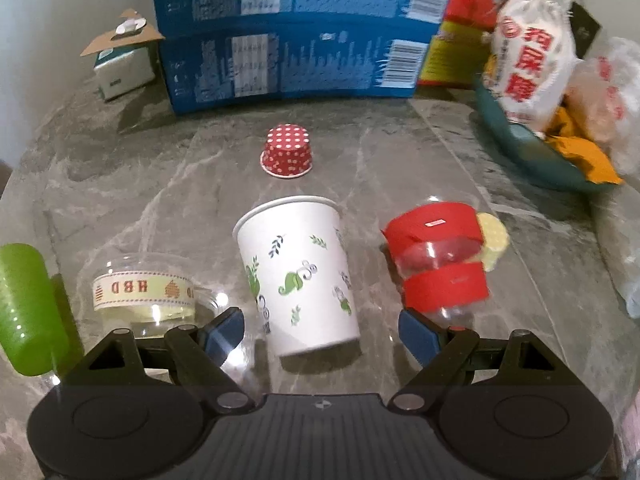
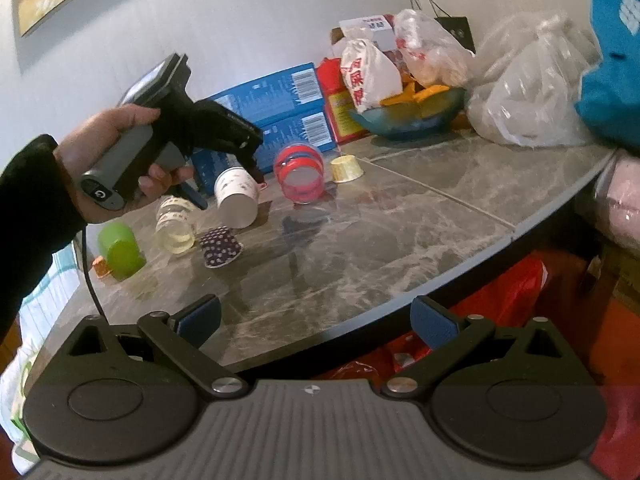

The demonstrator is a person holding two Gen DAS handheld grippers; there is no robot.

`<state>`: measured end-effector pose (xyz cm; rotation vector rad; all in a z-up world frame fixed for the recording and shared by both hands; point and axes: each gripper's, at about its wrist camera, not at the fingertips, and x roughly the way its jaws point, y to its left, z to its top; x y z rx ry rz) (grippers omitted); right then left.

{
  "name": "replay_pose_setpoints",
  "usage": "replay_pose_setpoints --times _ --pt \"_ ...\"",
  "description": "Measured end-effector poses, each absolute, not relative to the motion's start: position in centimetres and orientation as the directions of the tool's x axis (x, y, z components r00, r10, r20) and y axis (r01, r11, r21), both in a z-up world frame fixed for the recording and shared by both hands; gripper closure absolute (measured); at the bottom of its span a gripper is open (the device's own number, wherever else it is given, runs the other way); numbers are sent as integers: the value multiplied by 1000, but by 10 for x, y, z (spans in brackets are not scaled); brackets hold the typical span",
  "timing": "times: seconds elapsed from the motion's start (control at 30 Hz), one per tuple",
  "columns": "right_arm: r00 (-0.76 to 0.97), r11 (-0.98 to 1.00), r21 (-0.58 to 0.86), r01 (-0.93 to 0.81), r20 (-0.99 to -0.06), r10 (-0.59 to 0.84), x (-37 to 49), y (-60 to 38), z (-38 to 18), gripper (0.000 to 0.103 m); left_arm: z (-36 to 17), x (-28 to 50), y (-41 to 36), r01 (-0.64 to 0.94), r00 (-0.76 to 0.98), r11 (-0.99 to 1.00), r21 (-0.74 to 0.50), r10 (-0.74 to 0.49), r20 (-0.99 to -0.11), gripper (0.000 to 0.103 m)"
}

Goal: Flip cup upright
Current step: 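Move the left tool to the white leaf-print paper cup and close on it, then lift the white paper cup off the table with the left tool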

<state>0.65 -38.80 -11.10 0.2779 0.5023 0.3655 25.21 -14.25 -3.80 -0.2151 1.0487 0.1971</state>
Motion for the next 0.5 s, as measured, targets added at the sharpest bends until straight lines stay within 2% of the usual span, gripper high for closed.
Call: replay_pose_setpoints --times 0.17,0.33,0.5 --pt "803 880 390 -271 -413 430 15 -394 -125 1 -48 264 -141 -303 458 952 -43 106 -883 24" --pt "793 882 379 -280 -427 435 18 -388 -137 1 -58 271 -140 -312 434 950 -23 121 -893 41" --pt "797 884 354 -307 -412 442 16 -381 -144 1 -56 265 -141 -296 455 955 -6 135 -880 42"
